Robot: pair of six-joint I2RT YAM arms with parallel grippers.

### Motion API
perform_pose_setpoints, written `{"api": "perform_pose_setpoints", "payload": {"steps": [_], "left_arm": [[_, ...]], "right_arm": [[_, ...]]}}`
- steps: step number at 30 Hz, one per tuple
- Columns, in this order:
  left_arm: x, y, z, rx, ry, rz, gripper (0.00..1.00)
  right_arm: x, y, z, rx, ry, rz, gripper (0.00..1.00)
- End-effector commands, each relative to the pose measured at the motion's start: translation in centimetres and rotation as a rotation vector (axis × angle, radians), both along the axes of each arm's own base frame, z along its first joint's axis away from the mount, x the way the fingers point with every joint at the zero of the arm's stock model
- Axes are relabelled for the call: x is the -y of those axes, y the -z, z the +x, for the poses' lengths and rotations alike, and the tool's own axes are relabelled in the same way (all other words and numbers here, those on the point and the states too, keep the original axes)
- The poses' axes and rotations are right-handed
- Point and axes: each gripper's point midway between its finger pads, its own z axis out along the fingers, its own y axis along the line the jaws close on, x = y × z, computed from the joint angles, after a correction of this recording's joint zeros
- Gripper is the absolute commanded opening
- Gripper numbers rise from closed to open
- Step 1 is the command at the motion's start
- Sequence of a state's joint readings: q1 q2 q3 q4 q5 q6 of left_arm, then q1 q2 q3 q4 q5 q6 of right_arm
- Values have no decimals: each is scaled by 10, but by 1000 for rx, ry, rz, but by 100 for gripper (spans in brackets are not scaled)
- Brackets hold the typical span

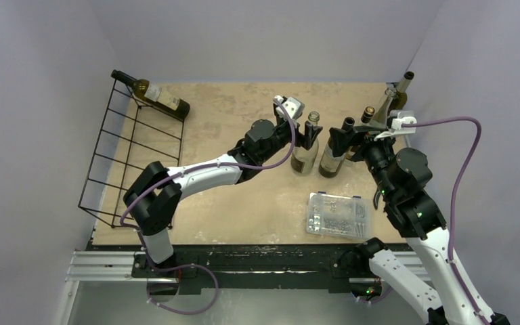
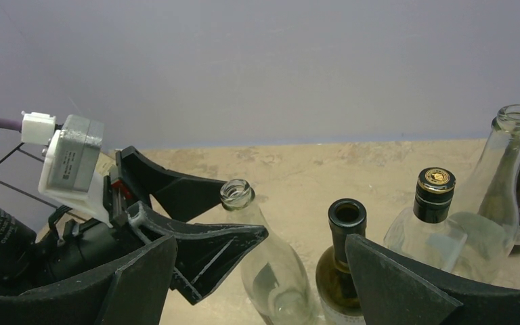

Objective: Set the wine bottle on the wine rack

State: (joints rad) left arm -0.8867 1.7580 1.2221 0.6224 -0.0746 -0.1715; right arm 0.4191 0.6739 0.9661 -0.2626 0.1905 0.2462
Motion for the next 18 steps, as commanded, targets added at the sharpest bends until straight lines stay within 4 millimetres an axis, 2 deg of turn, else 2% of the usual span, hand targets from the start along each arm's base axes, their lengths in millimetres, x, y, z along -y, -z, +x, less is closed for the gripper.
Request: {"api": "perform_pose_setpoints", "payload": {"steps": [1,5,10,18], "left_arm": [[14,-24,3,20,18,-56,76],[16,-17,9,-3,3,-51,66],[20,-12,5,-24,29,-47,53],[19,-6,8,-35,15,-23,49]], "right_arm": [[-1,-12,-1,34,-6,12,99],[-2,-11,-1,33,-10,14,99],[-2,-10,-1,30,-10,14,99],[-2,-11,-2,34,-14,18,99]]}}
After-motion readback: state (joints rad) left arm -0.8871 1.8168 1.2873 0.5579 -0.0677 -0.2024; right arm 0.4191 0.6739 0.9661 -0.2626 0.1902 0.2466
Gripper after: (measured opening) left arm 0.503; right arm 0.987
